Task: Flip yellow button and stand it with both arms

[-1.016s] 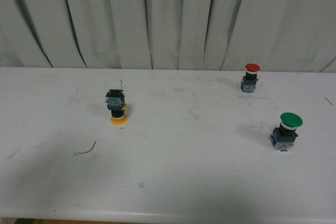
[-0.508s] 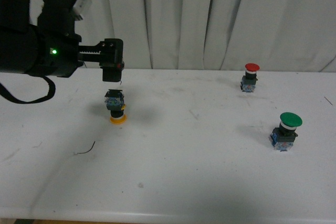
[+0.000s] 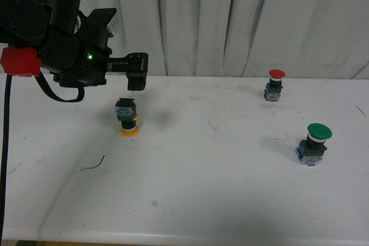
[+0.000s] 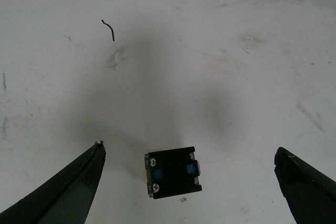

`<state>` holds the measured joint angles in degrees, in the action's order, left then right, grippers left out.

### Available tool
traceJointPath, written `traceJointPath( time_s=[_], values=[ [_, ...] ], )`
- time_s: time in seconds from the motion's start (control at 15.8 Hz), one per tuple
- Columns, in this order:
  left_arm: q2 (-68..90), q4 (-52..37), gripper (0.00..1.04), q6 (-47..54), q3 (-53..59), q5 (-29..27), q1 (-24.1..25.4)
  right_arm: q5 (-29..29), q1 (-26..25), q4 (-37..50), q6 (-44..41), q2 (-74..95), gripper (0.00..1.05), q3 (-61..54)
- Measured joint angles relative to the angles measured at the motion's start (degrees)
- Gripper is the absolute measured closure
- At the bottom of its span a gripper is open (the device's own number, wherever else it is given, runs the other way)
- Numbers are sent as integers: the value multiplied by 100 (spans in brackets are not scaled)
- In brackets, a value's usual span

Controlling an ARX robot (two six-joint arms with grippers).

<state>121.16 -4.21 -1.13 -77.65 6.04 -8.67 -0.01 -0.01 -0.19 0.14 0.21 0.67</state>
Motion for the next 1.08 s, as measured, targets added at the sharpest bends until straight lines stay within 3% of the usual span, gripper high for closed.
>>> traceJointPath(
  time_s=[0.95, 1.08],
  values=[
    [887, 337, 7, 111, -450, -201, -37, 0, 0, 0, 0, 0, 6, 0],
    [887, 339, 26, 120, -476, -210, -37, 0, 0, 0, 0, 0, 6, 0]
  ],
)
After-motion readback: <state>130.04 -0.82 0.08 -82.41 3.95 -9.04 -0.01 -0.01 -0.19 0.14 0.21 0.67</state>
